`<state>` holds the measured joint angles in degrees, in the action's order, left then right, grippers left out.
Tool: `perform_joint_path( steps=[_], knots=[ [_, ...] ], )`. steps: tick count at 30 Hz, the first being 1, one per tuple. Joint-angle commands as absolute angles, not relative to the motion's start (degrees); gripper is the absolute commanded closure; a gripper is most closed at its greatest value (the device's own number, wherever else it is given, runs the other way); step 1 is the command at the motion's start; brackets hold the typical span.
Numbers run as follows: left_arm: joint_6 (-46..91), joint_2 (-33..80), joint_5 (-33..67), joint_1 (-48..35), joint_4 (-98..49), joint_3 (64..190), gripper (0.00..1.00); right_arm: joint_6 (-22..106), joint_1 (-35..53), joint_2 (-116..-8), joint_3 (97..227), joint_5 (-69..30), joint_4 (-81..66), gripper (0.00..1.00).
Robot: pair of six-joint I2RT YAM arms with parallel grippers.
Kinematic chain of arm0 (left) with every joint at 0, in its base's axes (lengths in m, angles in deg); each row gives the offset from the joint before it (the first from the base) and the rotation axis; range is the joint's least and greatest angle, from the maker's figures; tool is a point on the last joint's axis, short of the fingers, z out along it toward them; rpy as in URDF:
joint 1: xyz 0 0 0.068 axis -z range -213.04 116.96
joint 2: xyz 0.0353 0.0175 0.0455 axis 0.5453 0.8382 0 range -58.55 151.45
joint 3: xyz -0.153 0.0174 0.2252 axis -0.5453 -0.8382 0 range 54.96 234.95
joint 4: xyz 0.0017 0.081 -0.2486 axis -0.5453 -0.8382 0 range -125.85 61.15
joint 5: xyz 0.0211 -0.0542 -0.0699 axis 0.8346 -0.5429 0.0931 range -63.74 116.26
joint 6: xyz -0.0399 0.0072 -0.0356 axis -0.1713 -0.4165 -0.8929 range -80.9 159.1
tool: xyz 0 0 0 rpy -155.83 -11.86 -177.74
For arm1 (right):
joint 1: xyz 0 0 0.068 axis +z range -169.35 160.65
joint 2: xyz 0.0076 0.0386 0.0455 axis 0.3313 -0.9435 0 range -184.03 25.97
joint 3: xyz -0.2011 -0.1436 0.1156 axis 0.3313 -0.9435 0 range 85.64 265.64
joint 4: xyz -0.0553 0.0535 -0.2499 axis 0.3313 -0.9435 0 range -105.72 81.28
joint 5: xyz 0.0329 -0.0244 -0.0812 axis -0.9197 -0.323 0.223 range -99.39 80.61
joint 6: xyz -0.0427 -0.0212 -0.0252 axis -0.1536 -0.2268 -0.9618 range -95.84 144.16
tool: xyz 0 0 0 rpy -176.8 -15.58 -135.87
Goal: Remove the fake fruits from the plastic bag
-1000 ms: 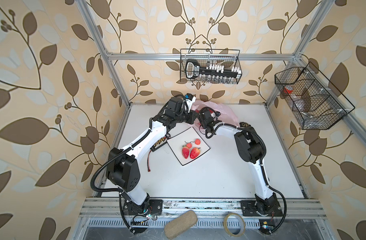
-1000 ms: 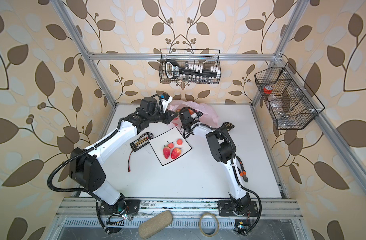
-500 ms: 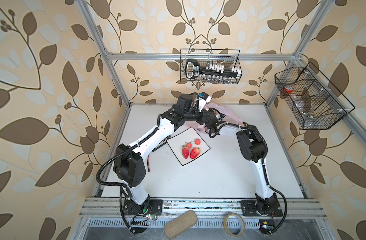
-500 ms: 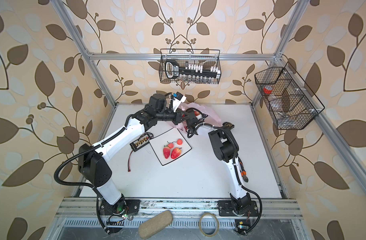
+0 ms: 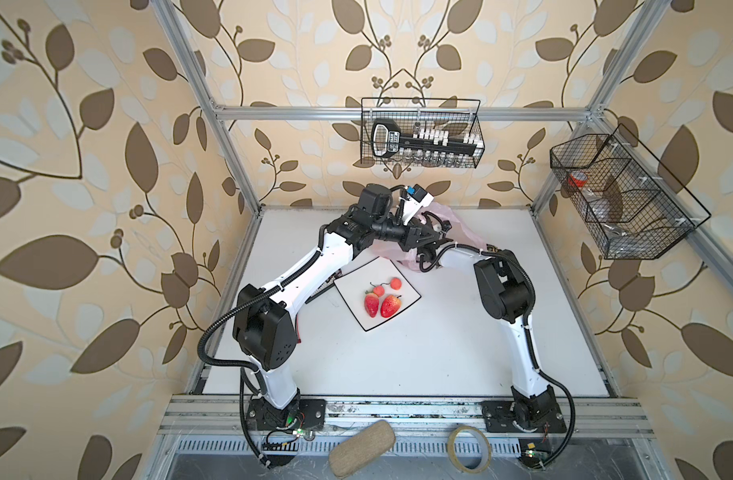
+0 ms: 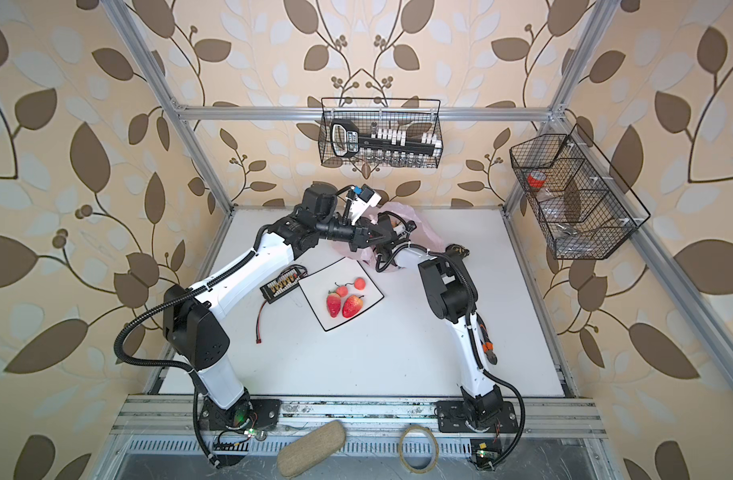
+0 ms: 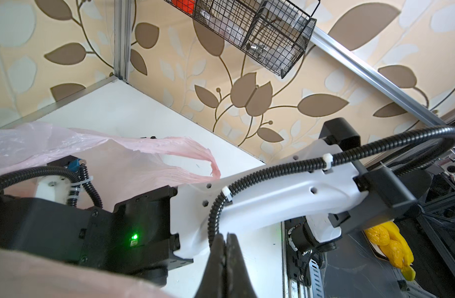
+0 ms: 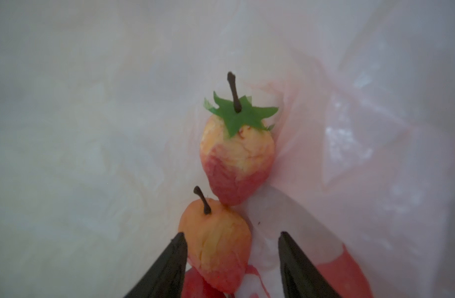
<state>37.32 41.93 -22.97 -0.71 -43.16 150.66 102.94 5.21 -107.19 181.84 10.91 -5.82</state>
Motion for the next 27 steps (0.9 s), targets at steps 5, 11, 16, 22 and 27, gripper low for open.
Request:
perform_joint_path(
  steps=[5, 11, 16, 22, 27],
  knots=[
    [39.0, 38.59, -13.23, -0.84, -43.36, 149.54, 1.0, 99.99, 3.36, -100.68, 174.42, 9.89, -1.9, 0.54],
    [35.17, 36.28, -1.9, -2.57, -40.25, 145.21, 1.0, 98.78, 1.8, -94.0, 165.25, 8.8, 1.78, 0.56],
    [34.75, 35.49, 2.77, -3.06, -39.66, 143.38, 1.0, 98.69, 0.23, -89.18, 158.96, 7.61, 3.97, 0.57],
    [34.15, 36.18, 6.29, -3.81, -39.92, 143.37, 1.0, 97.71, -1.13, -85.08, 155.33, 5.11, 5.89, 0.56],
    [34.57, 35.97, 3.37, -3.95, -39.88, 143.4, 1.0, 96.58, -1.61, -86.03, 157.08, 1.94, 5.16, 0.48]
  ],
)
